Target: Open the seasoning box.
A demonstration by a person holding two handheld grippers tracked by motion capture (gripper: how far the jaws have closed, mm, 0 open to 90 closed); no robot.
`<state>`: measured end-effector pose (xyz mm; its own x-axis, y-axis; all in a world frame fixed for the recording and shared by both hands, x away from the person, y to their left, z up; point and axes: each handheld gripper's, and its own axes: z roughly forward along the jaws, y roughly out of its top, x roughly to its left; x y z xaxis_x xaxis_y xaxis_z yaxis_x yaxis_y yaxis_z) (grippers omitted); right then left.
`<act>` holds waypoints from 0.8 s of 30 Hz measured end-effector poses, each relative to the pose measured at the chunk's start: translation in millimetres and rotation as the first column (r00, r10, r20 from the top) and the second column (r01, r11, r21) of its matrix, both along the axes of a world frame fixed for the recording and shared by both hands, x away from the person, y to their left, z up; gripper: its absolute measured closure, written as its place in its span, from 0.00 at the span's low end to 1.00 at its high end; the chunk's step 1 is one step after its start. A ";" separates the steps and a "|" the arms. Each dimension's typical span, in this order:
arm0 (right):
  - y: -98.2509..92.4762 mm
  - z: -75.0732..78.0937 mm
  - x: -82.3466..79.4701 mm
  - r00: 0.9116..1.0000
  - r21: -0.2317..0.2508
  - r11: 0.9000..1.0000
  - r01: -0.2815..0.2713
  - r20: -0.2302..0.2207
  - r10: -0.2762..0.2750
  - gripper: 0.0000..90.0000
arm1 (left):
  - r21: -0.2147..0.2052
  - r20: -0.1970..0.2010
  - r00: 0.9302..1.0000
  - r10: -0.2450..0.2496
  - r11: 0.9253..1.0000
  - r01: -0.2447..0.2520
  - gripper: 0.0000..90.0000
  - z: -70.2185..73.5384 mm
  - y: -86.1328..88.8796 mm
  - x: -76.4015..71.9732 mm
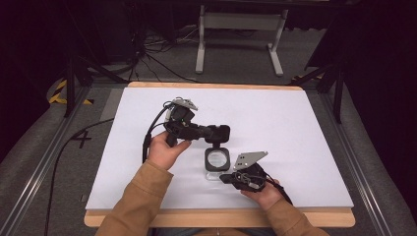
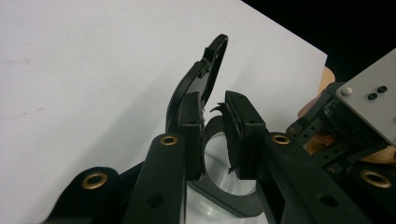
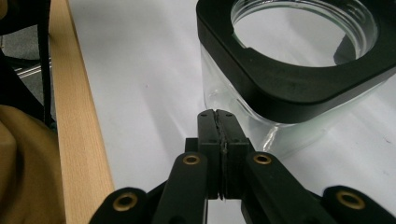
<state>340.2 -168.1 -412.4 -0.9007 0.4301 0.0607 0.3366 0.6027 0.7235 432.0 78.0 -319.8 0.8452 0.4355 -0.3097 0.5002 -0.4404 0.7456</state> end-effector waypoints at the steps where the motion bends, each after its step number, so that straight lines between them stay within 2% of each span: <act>1: 0.0 0.0 0.0 1.000 0.000 1.000 0.000 0.000 0.000 1.00 | -0.006 -0.003 1.000 -0.003 1.000 0.003 0.86 0.0 0.7 -0.6; 6: -2.0 9.5 -3.5 1.000 0.026 0.999 -0.020 0.002 0.020 1.00 | -0.011 0.006 1.000 -0.009 1.000 0.009 0.85 3.8 4.0 -4.1; 9: -8.1 23.0 -5.0 0.999 0.062 0.998 -0.023 0.027 0.021 1.00 | -0.011 0.018 1.000 -0.013 1.000 0.014 0.84 8.6 7.6 -9.7; 14: -25.8 46.4 -2.1 0.997 0.111 0.994 0.007 0.077 -0.016 1.00 | -0.026 0.058 0.998 0.007 1.000 -0.005 0.80 19.5 21.1 -23.4; 15: -31.0 50.9 0.4 0.996 0.118 0.993 0.020 0.086 -0.030 0.99 | -0.014 0.067 0.998 0.009 1.000 -0.008 0.78 21.6 24.3 -25.6; 18: -42.6 60.3 7.6 0.993 0.139 0.989 0.047 0.098 -0.061 0.96 | -0.005 0.091 0.995 0.044 0.999 -0.044 0.74 25.8 37.6 -34.6; 21: -54.3 70.5 17.4 0.987 0.147 0.986 0.077 0.126 -0.096 0.93 | 0.005 0.097 0.991 0.089 0.996 -0.090 0.71 25.7 53.0 -40.2; 23: -61.8 75.7 24.3 0.985 0.157 0.983 0.097 0.128 -0.118 0.91 | 0.013 0.111 0.987 0.119 0.992 -0.122 0.70 24.0 63.8 -42.2; 24: -68.6 78.8 29.7 0.981 0.162 0.980 0.117 0.134 -0.140 0.88 | 0.012 0.101 0.985 0.143 0.989 -0.145 0.68 20.8 73.3 -43.3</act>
<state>369.8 -236.7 -333.6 -0.8426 0.5385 0.0087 0.2900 0.4400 0.8499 388.8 151.3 -299.0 0.7996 0.5598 -0.2176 0.4829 -0.3838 0.7871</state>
